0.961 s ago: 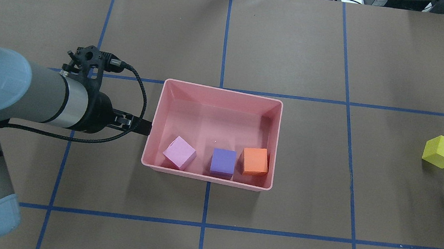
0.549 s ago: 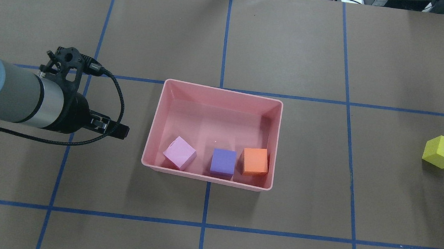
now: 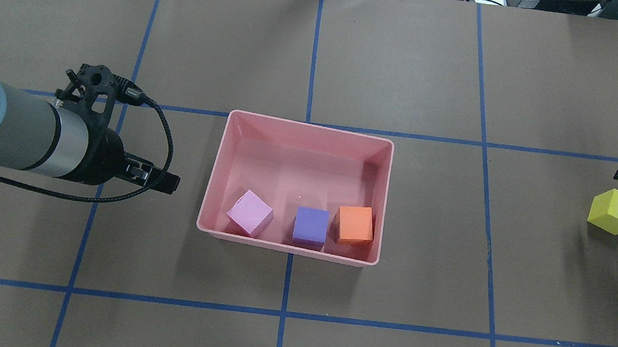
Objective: Place blocks into pink bin with both arms
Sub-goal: 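Withdraw the left gripper while the right gripper grasps the yellow cube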
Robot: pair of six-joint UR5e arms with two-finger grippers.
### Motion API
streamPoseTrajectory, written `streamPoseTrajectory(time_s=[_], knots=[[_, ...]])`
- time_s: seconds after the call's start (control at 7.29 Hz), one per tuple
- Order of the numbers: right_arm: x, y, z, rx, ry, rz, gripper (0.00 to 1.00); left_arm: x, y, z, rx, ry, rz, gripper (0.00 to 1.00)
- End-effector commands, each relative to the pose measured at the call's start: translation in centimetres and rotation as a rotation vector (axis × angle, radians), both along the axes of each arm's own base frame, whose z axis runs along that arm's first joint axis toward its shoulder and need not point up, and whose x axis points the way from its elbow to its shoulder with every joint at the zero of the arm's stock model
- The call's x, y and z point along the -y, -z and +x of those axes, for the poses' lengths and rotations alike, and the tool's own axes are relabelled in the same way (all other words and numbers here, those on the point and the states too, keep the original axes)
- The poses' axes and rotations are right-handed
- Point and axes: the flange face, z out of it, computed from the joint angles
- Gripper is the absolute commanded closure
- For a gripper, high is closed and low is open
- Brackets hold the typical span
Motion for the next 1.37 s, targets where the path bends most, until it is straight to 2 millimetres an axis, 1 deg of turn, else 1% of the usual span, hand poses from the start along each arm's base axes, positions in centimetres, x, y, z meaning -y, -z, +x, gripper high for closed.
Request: streamPoseTrajectory(time_s=[0.0, 0.14, 0.27, 0.41, 0.69, 0.82, 0.96, 1.1, 1.24], knots=[[-1.7, -1.3, -2.2, -0.05, -0.035, -0.003, 0.0, 0.0, 0.0, 0.1, 0.0, 0.0, -0.001, 0.0], [-2.1, -1.8, -2.7, -0.068, -0.037, -0.004, 0.0, 0.0, 0.1, 0.0, -0.002, 0.0, 0.0, 0.0], [-2.9, -2.5, -2.9, -0.093, -0.03, -0.005, 0.0, 0.0, 0.1, 0.0, -0.002, 0.0, 0.0, 0.0], [-3.1, -3.2, -3.3, -0.114, -0.028, -0.002, 0.0, 0.0, -0.1, 0.0, 0.001, 0.0, -0.002, 0.0], [-3.5, -3.8, -4.7, -0.139, -0.01, 0.01, 0.0, -0.1, -0.2, -0.1, 0.002, 0.0, -0.003, 0.0], [-3.8, -4.1, -5.1, -0.151, -0.005, 0.014, 0.06, 0.0, -0.3, 0.0, 0.005, 0.0, -0.004, 0.0], [-3.9, -4.7, -5.3, -0.162, -0.003, 0.01, 0.66, 0.0, -0.4, 0.1, 0.007, 0.0, -0.006, 0.0], [-4.0, -4.5, -5.3, -0.161, 0.0, 0.013, 1.0, 0.0, -0.3, 0.0, 0.005, 0.0, -0.004, 0.0], [-3.8, -2.5, -5.6, -0.13, 0.012, 0.038, 1.0, 0.0, -0.2, -0.1, 0.005, -0.007, -0.006, 0.0]])
